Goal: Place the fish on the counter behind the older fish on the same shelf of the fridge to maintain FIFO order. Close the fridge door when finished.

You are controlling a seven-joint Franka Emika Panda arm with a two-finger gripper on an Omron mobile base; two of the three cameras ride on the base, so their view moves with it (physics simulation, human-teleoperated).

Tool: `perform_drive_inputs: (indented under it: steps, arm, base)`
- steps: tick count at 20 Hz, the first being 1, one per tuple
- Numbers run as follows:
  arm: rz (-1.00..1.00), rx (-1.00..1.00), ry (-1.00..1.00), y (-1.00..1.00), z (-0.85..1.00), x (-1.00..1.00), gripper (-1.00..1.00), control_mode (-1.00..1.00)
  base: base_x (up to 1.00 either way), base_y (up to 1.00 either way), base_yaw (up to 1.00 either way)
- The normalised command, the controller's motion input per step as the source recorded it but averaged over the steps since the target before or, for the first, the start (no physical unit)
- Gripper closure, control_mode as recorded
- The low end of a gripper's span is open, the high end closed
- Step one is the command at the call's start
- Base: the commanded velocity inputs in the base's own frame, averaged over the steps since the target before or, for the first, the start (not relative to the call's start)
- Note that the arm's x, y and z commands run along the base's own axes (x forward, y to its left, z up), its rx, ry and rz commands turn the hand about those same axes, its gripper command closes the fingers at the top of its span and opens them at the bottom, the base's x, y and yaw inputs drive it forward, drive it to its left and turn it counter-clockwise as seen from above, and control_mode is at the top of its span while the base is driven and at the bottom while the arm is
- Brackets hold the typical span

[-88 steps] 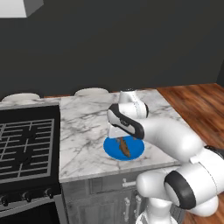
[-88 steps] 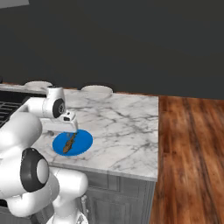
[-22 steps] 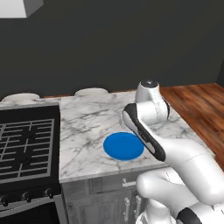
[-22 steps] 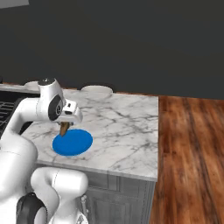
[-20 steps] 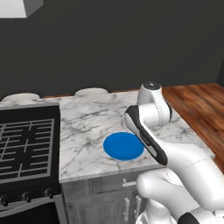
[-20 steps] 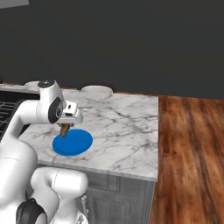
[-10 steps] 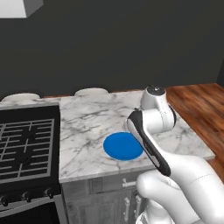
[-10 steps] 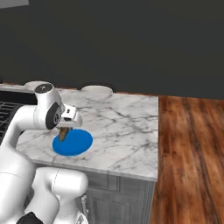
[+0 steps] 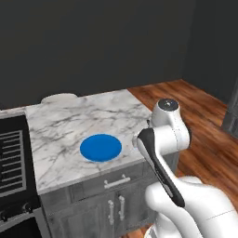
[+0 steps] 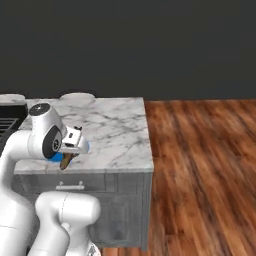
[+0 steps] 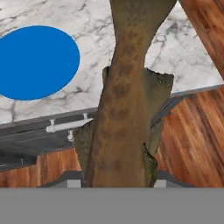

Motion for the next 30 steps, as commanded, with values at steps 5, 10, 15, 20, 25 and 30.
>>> perform_drive_inputs:
  steps: [5,10,15,20,25,30]
  arm:
    - [0.00,0.00,0.00,0.00,0.00,0.00,1.00,1.00]
    - [0.00,0.00,0.00,0.00,0.00,0.00,1.00,1.00]
    - [0.00,0.00,0.00,0.00,0.00,0.00,1.00,1.00]
    - [0.00,0.00,0.00,0.00,0.00,0.00,1.00,1.00]
    - [0.00,0.00,0.00,0.00,0.00,0.00,1.00,1.00]
    - [0.00,0.00,0.00,0.00,0.00,0.00,1.00,1.00]
  base:
    - [-0.09,-0.37,-0.54]
    - [-0.02,-0.79,-0.49]
    - [0.00,-0.96,-0.48]
    - [0.00,-0.80,-0.60]
    - [0.17,-0.36,-0.70]
    - [0.60,0.12,-0.52]
